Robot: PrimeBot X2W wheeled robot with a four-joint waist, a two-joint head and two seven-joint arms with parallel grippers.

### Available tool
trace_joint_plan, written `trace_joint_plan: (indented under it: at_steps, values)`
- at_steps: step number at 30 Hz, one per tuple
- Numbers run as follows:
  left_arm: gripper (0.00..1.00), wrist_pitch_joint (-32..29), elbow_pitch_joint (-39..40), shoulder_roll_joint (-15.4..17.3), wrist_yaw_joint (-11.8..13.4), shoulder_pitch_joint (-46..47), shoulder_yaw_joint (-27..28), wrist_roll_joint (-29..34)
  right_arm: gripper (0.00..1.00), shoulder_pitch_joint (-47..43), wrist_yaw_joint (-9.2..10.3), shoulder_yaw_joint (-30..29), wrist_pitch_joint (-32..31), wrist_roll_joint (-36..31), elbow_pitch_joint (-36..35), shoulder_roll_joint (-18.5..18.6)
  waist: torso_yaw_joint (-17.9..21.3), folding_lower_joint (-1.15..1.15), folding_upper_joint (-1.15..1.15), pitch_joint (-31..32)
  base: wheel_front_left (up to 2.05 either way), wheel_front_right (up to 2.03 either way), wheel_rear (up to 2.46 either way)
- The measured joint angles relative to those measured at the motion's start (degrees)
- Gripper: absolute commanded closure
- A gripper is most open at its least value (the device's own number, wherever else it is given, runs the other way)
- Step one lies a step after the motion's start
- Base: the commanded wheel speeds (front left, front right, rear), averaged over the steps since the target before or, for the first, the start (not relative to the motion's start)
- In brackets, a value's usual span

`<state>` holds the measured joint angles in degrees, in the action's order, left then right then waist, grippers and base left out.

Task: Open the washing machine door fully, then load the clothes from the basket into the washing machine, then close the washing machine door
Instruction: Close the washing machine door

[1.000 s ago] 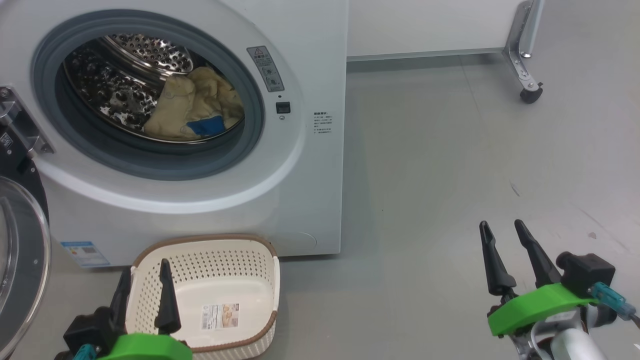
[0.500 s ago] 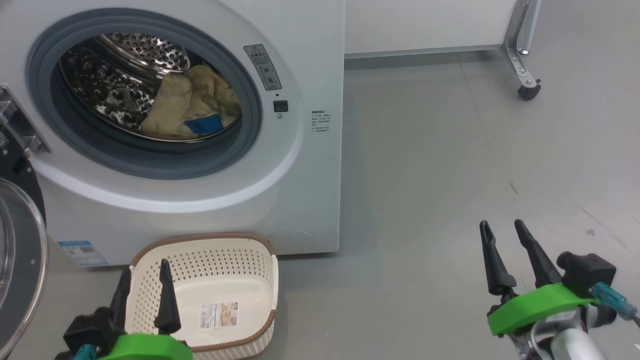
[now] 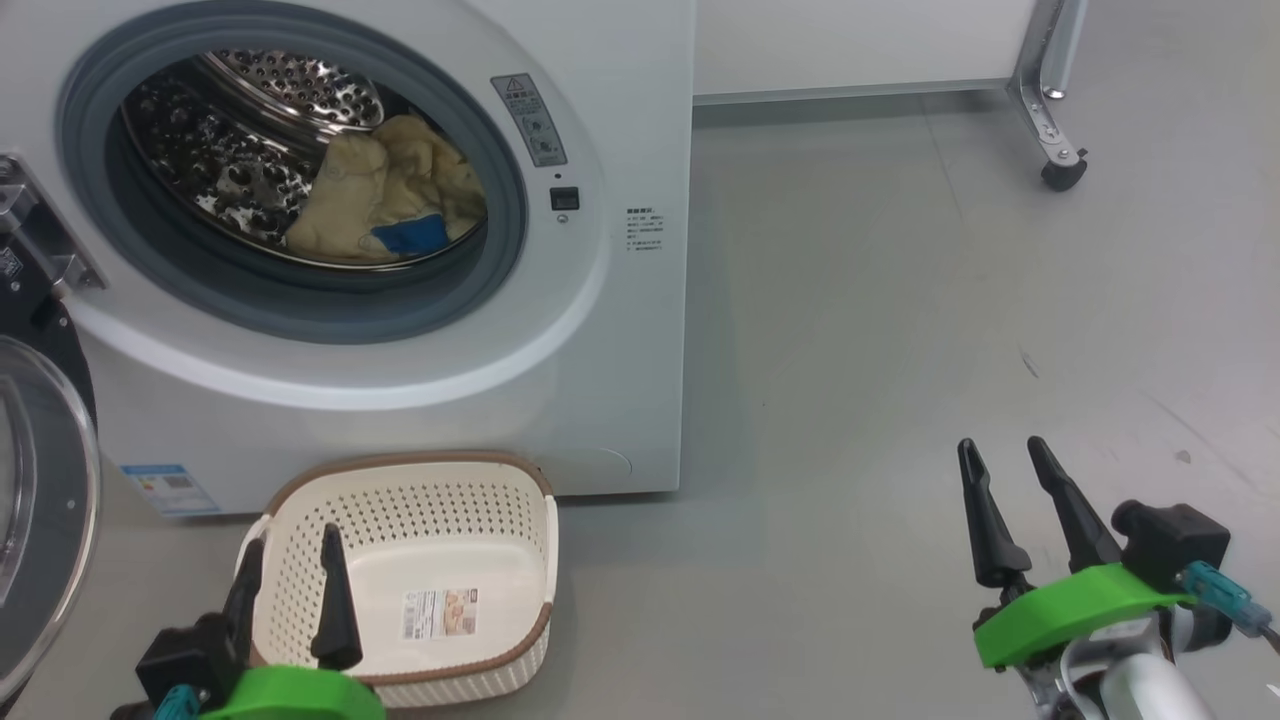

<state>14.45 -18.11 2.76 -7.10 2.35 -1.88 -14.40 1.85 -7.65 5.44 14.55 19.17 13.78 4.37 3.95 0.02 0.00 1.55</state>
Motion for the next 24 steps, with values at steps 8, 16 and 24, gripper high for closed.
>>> trace_joint_plan:
  at_steps: [8, 16, 24]
  values:
    - [0.0, 0.0, 0.1, -0.1, 0.0, 0.3, 0.8, 0.0, 0.0, 0.1, 0.0, 0.0, 0.0, 0.0, 0.0, -0.1, -0.3, -0.02, 0.0, -0.1, -2.08, 2.0, 0.08]
    - [0.0, 0.0, 2.7, -0.2, 0.6, 0.2, 2.1, 1.0, 0.0, 0.1, 0.0, 0.0, 0.0, 0.0, 0.4, -0.2, -0.2, -0.02, 0.0, -0.2, -1.78, 1.73, 0.05]
    - [0.0, 0.0, 2.7, -0.2, 0.6, 0.0, 1.9, 1.3, 0.0, 0.2, 0.0, 0.0, 0.0, 0.0, 0.6, -0.2, 0.2, -0.02, 0.0, -0.4, -0.74, 0.74, 0.0]
